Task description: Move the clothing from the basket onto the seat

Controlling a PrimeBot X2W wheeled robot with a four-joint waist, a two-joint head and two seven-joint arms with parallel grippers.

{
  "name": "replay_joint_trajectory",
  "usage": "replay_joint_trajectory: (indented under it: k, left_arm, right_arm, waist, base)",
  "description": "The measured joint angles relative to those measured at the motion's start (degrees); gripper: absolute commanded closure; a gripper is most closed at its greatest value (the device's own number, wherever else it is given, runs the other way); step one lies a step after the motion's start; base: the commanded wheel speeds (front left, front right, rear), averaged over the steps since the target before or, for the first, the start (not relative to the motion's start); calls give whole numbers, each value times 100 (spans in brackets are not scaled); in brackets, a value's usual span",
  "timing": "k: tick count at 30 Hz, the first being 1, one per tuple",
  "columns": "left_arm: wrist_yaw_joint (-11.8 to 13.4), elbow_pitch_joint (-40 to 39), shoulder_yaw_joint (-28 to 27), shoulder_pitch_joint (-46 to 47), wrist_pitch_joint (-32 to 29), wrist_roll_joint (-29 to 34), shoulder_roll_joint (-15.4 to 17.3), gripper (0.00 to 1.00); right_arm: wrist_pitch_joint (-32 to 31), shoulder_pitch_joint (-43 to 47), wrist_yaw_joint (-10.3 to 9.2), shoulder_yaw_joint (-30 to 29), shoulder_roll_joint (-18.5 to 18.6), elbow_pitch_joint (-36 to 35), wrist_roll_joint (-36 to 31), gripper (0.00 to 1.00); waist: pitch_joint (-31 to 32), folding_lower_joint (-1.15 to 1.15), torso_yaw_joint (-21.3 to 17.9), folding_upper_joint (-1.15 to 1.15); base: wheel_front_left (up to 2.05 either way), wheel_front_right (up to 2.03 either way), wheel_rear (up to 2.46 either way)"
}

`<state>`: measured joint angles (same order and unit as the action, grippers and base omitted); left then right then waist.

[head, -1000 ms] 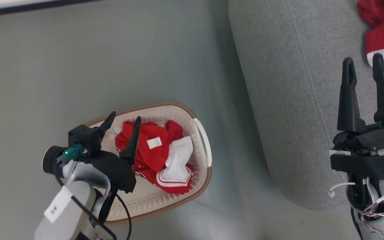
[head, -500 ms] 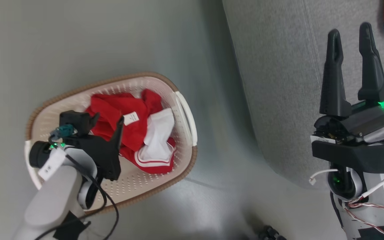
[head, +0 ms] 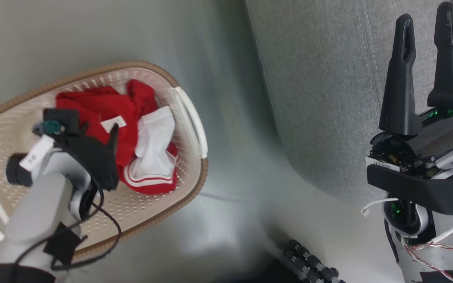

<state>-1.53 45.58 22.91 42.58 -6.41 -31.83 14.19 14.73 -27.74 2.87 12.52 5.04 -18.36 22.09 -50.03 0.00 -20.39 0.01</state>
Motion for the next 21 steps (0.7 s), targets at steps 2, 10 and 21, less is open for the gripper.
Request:
replay_joint_trajectory:
  k: [2,10,21]
  left_arm:
    - [8,100,-25,144,-66,-2,23,0]
    - [116,658,57,436,-371,66,86,0]
    - [44,1178,332,572,-810,280,174,0]
  right_arm:
    - [-1,-7,16,8,-29,-30,-26,0]
    - [-1,-93,24,20,-103,-67,-96,0]
    - [0,-92,67,-26,-148,-93,-113,0]
  waist:
    - [-99,0,-74,0]
    - [-395,0,-338,0]
    - [-453,0,-419,0]
  base:
    - [0,0,0]
    - [0,0,0]
    - [0,0,0]
